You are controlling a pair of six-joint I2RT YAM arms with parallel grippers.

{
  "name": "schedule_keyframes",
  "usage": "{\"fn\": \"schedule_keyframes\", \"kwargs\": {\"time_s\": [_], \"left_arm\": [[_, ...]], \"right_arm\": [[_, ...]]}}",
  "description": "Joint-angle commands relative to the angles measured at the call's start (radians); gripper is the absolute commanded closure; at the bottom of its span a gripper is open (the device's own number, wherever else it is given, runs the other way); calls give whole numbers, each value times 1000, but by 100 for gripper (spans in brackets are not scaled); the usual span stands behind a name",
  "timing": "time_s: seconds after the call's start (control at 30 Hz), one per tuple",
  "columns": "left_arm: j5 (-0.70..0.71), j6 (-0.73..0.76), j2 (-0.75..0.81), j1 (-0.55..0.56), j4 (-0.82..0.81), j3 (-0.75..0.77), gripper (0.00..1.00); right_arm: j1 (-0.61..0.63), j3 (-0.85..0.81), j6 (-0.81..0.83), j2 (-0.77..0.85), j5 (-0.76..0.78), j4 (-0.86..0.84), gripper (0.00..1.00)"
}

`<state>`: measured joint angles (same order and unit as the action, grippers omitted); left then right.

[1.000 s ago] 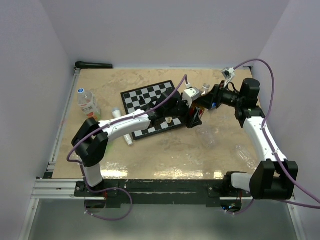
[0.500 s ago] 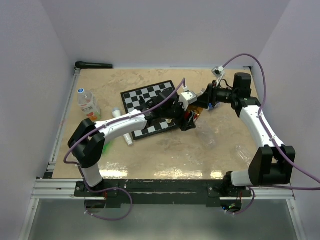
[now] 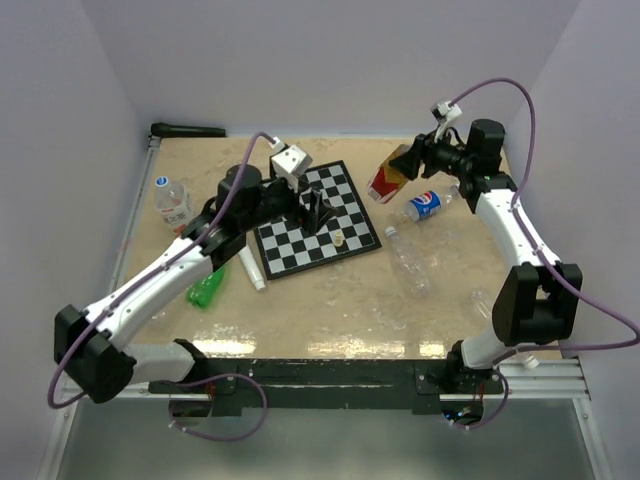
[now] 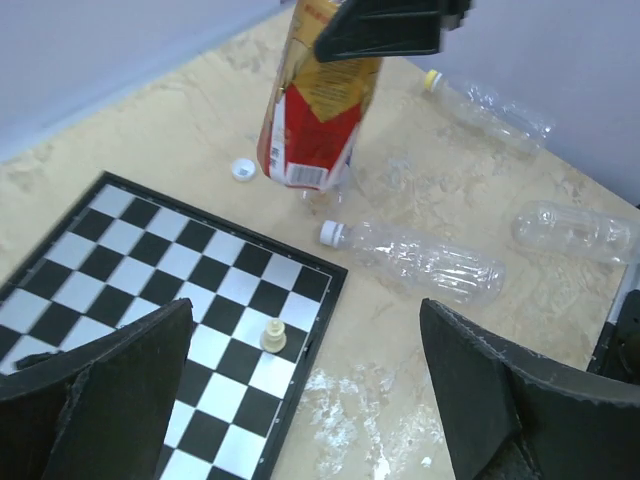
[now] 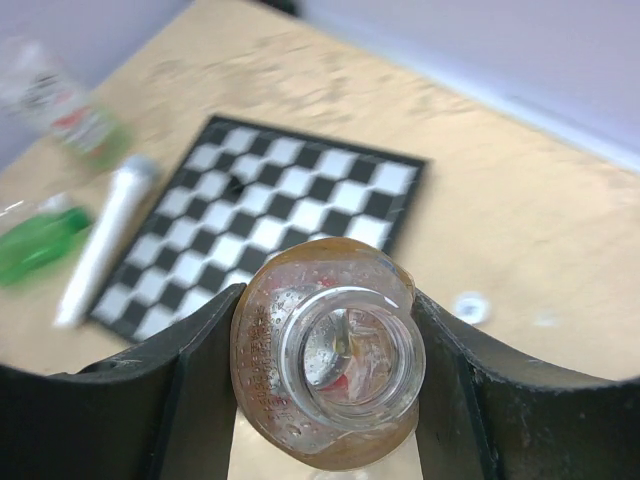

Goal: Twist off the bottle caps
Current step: Place the plastic bottle at the center of the board.

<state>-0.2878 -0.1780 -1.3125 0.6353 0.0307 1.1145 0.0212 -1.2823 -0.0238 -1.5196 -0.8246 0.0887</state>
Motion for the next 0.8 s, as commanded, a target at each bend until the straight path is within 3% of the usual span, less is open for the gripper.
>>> {"fn": "schedule_keyframes", "kwargs": {"time_s": [0.0, 0.13, 0.3, 0.57, 0.77], "left_arm": [[139, 135, 149, 9, 113, -37, 0], [171, 173, 277, 7, 127, -131, 0], [182, 210, 377, 9, 107, -243, 0], [211, 233, 437, 7, 84, -349, 0], [211, 244, 443, 7, 75, -375, 0]], "right_arm": [[6, -84, 51, -80, 376, -248, 79], [31, -169, 116, -201, 553, -288, 78], [51, -270, 151, -376, 663, -279, 77], [54, -341, 166, -528, 694, -261, 72], [54, -286, 194, -516, 699, -270, 61]]}}
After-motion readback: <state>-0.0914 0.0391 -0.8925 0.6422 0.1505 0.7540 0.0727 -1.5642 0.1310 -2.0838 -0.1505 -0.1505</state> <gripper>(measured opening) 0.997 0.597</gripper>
